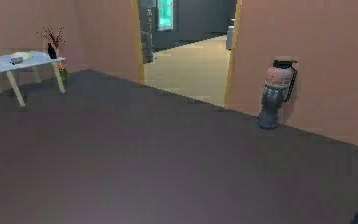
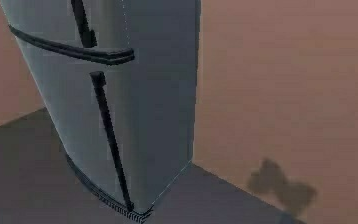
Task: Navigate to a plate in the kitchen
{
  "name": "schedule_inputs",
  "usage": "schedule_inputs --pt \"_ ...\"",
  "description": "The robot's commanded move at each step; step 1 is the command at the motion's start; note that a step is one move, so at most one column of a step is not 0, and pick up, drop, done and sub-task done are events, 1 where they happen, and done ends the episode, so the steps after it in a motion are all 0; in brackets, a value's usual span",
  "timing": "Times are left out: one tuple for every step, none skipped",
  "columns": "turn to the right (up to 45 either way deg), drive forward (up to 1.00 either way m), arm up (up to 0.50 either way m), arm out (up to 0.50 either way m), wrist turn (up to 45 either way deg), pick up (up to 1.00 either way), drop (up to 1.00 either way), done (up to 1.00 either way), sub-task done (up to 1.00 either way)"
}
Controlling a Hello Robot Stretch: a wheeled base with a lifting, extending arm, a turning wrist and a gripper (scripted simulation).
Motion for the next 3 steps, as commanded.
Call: schedule_inputs --pt "0.0 0.40 0.00 0.00 0.0 0.00 0.00 0.00 0.00" --pt "-45.0 0.00 0.00 0.00 0.0 0.00 0.00 0.00 0.00" --pt "-6.0 0.00 0.00 0.00 0.0 0.00 0.00 0.00 0.00"
